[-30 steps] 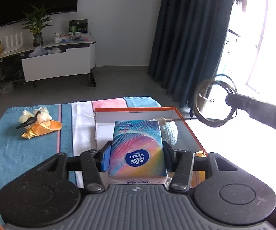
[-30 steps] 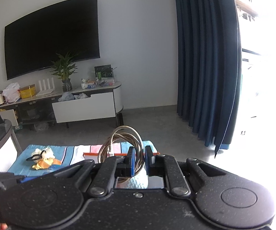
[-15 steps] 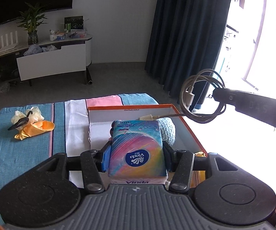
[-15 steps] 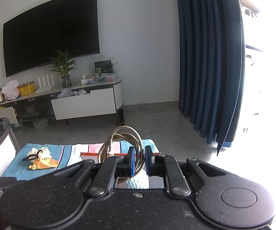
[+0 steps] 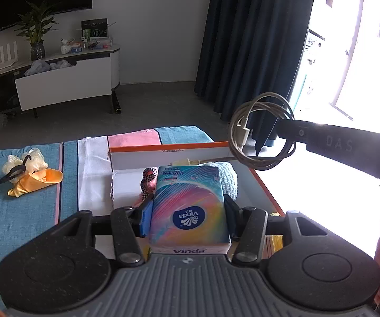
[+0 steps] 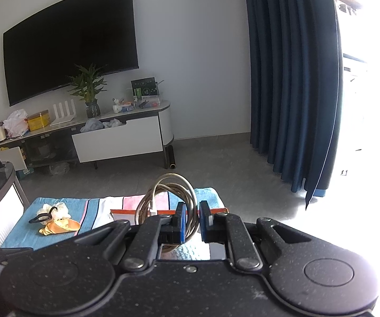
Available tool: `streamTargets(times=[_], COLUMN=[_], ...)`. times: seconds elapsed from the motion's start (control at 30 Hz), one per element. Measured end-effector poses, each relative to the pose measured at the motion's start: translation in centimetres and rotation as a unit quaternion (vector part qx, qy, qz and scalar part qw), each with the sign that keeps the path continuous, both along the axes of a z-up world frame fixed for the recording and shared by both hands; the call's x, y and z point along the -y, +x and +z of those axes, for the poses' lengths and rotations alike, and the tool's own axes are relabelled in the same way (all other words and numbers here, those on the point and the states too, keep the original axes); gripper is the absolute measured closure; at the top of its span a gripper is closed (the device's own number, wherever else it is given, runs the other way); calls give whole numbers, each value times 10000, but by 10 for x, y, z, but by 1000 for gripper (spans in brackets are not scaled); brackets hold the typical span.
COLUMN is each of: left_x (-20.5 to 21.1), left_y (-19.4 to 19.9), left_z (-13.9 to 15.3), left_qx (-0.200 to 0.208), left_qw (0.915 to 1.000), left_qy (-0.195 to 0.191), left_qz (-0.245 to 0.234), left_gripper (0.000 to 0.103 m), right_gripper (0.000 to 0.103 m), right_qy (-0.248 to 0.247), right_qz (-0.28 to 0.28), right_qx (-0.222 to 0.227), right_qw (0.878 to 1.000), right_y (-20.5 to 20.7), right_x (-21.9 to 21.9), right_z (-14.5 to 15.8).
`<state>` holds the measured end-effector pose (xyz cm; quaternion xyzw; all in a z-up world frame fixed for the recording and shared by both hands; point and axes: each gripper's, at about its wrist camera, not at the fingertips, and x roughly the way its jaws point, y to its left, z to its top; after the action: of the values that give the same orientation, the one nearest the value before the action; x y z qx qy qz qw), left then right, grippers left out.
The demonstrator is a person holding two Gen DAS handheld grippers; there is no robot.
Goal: Organize soft objects
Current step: 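Carry the tissue pack and coiled cable together over the white box, then lower the tissue pack and cable into the box and open both tools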
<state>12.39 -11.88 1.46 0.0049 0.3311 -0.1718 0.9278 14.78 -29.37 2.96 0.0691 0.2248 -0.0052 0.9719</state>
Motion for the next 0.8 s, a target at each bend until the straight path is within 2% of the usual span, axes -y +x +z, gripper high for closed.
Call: streamTargets(times=[0.8], left_x=[11], left_y=[15], left_z=[-14], left_qx=[-187], left_qw=[9995], left_qy=[-3], left_qz=[-253], left_gripper=[49], right_gripper=[87], right_qy=[203], right_qz=[82], right_qx=[-340], right_qw=[9992], right_y=[32], right_x=[-4], right_z=[-20])
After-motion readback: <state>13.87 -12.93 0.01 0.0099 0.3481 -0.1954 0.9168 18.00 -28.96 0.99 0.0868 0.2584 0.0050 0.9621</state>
